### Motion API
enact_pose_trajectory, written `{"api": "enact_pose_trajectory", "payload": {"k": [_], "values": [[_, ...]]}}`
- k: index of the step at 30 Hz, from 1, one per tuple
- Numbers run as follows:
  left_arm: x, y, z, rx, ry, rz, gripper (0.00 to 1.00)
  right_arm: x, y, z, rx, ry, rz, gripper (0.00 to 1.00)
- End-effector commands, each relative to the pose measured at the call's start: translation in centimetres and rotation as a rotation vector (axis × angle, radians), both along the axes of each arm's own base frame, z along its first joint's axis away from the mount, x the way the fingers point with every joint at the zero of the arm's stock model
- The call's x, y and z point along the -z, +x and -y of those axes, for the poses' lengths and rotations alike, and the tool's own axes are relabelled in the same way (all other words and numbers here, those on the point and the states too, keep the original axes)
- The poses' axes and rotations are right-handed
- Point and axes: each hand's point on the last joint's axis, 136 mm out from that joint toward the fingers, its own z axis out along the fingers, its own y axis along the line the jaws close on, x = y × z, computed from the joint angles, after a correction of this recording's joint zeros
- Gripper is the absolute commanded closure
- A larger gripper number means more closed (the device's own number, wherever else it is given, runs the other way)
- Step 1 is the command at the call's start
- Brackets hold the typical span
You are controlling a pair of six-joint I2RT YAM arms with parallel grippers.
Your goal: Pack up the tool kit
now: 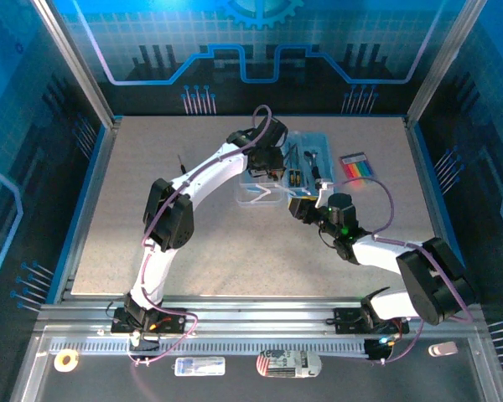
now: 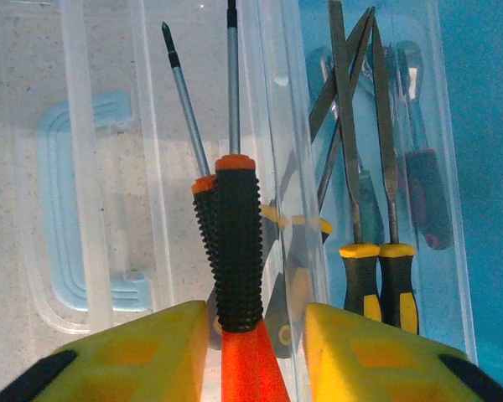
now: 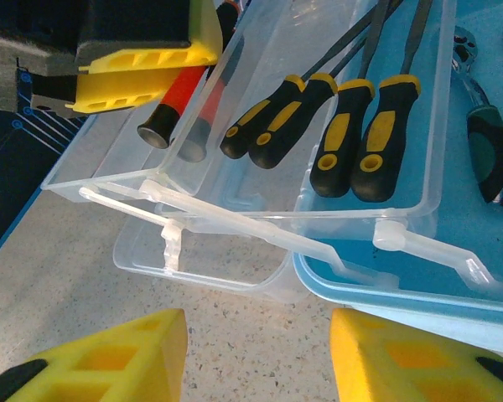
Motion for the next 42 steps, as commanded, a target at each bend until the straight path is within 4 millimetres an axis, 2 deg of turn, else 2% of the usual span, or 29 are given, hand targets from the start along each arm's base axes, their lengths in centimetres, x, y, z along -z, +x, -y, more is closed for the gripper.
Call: {"api": "enact_pose_trajectory", "payload": {"k": [1,7,13,21,25,29,33,36,40,42], "values": [[-0.5,-0.2,-1.3,0.000,0.052,-0.004,0.59,-1.4,0.5,-0.8,-0.018,0.026,0.037,0.51],[-1.5,-0.6,-2.5,-0.031,0.075,0.025,0.54,-1.2,0.5,-1.0,-0.026,0.028,0.028,0.51],[-1.0,-1.0,-2.8,-0.046,0.057,0.034,0.64,-1.1,0.5,-1.3,-0.034,0.026,0.021,0.51],[-0.3,-0.8,-2.4,-0.015,0.041,0.014,0.71,-1.0,0.5,-1.6,-0.043,0.026,0.016,0.51],[-2.3,-1.0,-2.1,0.016,0.015,0.056,0.71,-1.2,0.6,-1.6,-0.044,0.023,0.020,0.51],[-6.1,-1.6,-2.6,0.046,-0.009,0.148,0.68,-1.2,0.5,-1.5,-0.042,0.018,0.022,0.51],[-9.6,-2.7,-5.0,0.027,0.006,0.242,0.65,-1.1,0.5,-1.6,-0.046,0.015,0.023,0.51],[-10.7,-3.7,-8.0,-0.022,0.020,0.286,0.58,-1.3,0.3,-2.1,-0.065,0.016,0.033,0.51],[-9.4,-5.1,-13.5,-0.143,0.040,0.282,0.48,-2.3,-0.5,-4.1,-0.157,0.044,0.079,0.50],[-7.9,-6.0,-16.6,-0.222,0.021,0.244,0.40,-2.7,-1.4,-6.2,-0.247,0.059,0.107,0.48]]}}
